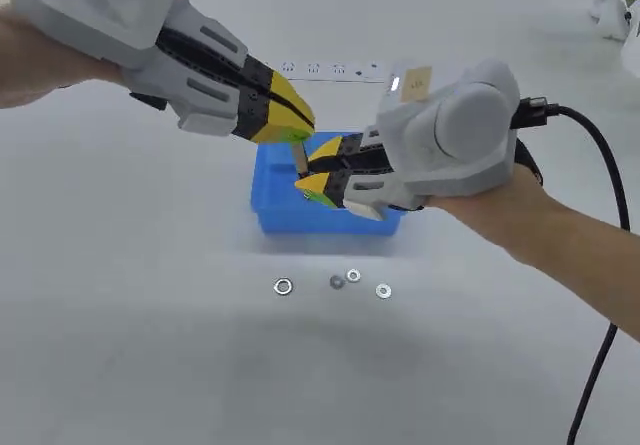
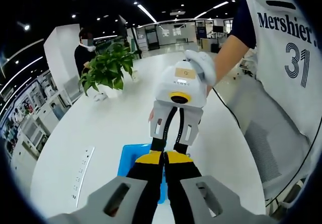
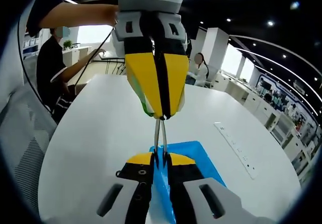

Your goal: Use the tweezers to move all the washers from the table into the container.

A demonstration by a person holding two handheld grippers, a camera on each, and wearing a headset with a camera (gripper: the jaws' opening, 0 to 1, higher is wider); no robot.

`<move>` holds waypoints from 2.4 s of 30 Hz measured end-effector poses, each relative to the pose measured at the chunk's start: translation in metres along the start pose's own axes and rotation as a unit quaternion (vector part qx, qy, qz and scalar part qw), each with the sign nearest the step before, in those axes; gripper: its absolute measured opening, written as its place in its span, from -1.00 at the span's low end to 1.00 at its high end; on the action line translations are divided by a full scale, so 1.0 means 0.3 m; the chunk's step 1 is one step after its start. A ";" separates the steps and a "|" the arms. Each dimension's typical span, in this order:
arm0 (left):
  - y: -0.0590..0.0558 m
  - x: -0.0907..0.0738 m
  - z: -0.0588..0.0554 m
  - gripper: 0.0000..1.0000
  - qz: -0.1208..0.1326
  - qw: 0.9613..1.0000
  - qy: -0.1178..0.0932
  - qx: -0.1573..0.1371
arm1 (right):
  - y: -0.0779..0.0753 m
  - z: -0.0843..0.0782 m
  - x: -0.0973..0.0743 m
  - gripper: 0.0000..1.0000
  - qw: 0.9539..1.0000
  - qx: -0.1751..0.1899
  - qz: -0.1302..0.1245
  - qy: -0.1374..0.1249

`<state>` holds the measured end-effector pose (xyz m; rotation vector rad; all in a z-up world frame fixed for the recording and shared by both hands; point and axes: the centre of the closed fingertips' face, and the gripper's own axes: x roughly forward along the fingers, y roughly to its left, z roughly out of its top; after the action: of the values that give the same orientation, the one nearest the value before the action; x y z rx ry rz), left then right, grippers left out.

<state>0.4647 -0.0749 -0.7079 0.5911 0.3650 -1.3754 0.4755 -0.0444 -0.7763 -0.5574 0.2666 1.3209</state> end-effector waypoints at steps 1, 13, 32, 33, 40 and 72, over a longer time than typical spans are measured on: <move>-0.008 -0.006 0.002 -0.91 0.001 1.000 0.001 -0.002 | 0.009 0.004 -0.001 -0.78 1.000 -0.001 0.001 -0.001; -0.123 -0.020 -0.023 -0.90 -0.007 0.999 -0.007 -0.035 | 0.164 -0.009 0.009 -0.78 0.999 -0.012 0.036 0.002; -0.252 0.019 -0.135 -0.90 -0.017 0.996 -0.006 -0.088 | 0.302 -0.100 0.073 -0.78 0.997 -0.007 0.078 0.026; -0.252 0.020 -0.140 -0.90 -0.016 0.996 -0.007 -0.089 | 0.302 -0.103 0.076 -0.78 0.996 -0.007 0.079 0.027; -0.231 0.032 -0.164 -0.90 -0.012 0.995 -0.009 -0.097 | 0.277 -0.129 0.098 -0.78 0.997 0.002 0.076 0.032; -0.255 0.090 -0.174 -0.90 -0.042 0.996 0.025 -0.076 | 0.263 -0.180 0.129 -0.80 0.995 0.024 0.080 0.046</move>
<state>0.3992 -0.0723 -0.7787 0.4896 0.5338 -1.4006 0.4158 -0.0293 -0.8590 -0.5655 0.4243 1.4419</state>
